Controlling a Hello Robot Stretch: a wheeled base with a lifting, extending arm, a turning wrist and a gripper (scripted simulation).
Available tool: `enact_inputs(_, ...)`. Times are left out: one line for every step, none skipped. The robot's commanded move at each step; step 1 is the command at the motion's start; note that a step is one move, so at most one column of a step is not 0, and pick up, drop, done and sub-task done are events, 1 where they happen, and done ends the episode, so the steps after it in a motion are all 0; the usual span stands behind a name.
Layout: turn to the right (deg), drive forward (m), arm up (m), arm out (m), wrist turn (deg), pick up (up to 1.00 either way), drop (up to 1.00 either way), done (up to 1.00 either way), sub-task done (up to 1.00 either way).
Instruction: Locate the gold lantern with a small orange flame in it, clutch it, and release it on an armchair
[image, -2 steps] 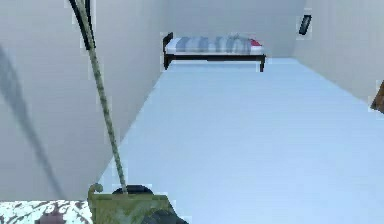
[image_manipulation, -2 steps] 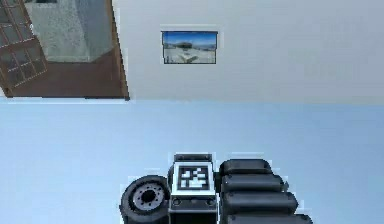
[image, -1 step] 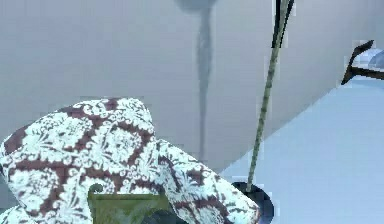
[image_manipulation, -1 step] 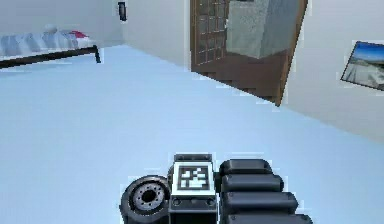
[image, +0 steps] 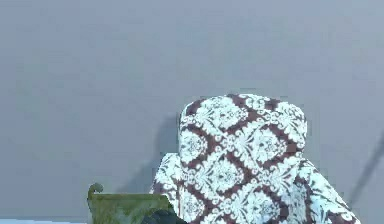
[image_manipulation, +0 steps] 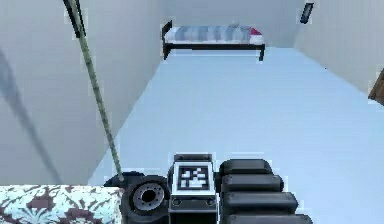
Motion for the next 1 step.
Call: enact_inputs(-45.0,0.00,0.00,0.00,0.0,0.00,0.00,0.00,0.00)
